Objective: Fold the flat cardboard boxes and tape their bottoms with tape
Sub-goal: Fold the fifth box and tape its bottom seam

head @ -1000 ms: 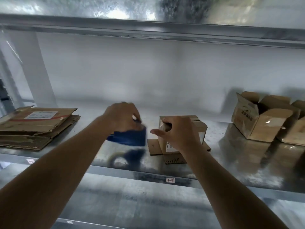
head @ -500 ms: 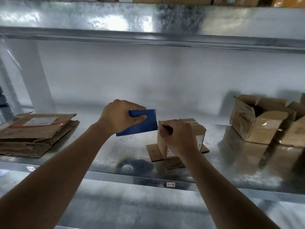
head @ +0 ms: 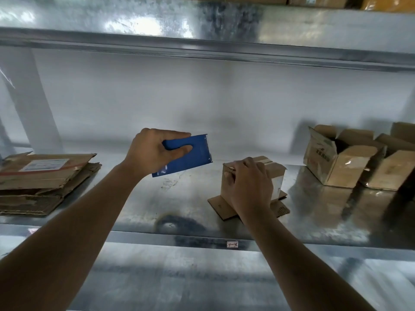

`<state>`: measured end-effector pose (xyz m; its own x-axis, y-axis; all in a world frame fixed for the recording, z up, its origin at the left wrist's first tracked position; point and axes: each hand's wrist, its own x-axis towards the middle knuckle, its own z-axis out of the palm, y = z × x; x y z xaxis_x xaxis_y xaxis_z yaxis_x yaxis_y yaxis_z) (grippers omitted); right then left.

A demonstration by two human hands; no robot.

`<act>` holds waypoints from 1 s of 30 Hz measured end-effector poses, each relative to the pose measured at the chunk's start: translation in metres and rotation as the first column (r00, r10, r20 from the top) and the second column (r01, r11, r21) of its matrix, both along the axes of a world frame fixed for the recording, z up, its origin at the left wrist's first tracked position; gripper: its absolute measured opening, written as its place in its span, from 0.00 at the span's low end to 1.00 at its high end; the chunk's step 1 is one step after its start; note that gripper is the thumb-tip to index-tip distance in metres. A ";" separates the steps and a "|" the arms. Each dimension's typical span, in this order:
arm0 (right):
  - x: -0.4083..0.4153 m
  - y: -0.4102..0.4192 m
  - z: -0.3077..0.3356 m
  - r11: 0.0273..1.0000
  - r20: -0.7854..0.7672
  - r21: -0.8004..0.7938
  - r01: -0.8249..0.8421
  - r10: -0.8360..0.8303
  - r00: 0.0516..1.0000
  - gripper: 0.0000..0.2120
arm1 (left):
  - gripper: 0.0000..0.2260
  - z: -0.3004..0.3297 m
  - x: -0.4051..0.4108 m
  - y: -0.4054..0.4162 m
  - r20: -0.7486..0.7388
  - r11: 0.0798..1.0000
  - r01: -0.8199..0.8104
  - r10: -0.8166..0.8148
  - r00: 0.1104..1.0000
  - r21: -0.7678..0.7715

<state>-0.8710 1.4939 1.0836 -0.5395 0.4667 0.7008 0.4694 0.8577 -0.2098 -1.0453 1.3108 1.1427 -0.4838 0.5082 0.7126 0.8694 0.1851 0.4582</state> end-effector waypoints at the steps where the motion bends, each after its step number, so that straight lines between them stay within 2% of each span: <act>1: 0.001 0.000 0.000 0.999 -0.002 -0.017 -0.030 0.030 1.000 0.13 | 0.15 -0.002 -0.001 -0.002 0.011 1.000 0.025 -0.025 1.000 0.019; 3: 0.002 0.002 0.000 0.992 -0.013 -0.053 -0.111 0.110 0.994 0.13 | 0.15 -0.004 -0.004 -0.004 0.024 0.997 0.069 -0.070 0.997 0.046; 6: 0.002 0.010 -0.002 0.973 0.013 -0.067 -0.219 0.220 0.975 0.15 | 0.17 -0.007 -0.008 -0.006 0.119 0.984 0.153 -0.163 0.980 0.087; 10: 0.005 0.021 -0.009 0.934 -0.092 -0.099 -0.342 0.334 0.938 0.12 | 0.19 -0.006 -0.017 -0.009 0.173 0.933 0.332 -0.352 0.920 0.137; 14: 0.014 0.031 -0.008 0.892 -0.147 -0.065 -0.447 0.434 0.889 0.13 | 0.21 -0.006 -0.028 -0.009 0.185 0.892 0.427 -0.450 0.874 0.150; 17: 0.020 0.032 -0.001 0.887 -0.111 -0.174 -0.428 0.414 0.903 0.09 | 0.25 -0.006 -0.031 -0.005 0.227 0.871 0.469 -0.492 0.841 0.148; 20: 0.020 0.024 0.015 0.881 -0.147 -0.205 -0.426 0.402 0.904 0.15 | 0.28 -0.003 -0.027 0.000 0.251 0.857 0.494 -0.516 0.819 0.149; 22: 0.020 0.013 0.032 0.790 -0.254 -0.293 -0.538 0.479 0.841 0.16 | 0.29 0.000 -0.023 0.002 0.267 0.834 0.522 -0.551 0.790 0.177; 24: 0.019 0.003 0.048 0.625 -0.347 -0.436 -0.647 0.546 0.762 0.16 | 0.27 0.005 -0.016 0.003 0.278 0.807 0.550 -0.590 0.758 0.214; 27: 0.017 -0.001 0.062 0.383 -0.421 -0.625 -0.680 0.569 0.707 0.15 | 0.25 0.010 -0.008 0.004 0.306 0.769 0.588 -0.639 0.706 0.250; 28: 0.017 -0.001 0.064 0.322 -0.441 -0.657 -0.682 0.569 0.694 0.14 | 0.25 0.011 -0.006 0.005 0.314 0.762 0.597 -0.647 0.694 0.251; 30: 0.018 0.002 0.065 0.277 -0.470 -0.670 -0.689 0.559 0.683 0.13 | 0.27 0.013 -0.003 0.007 0.326 0.750 0.616 -0.660 0.677 0.240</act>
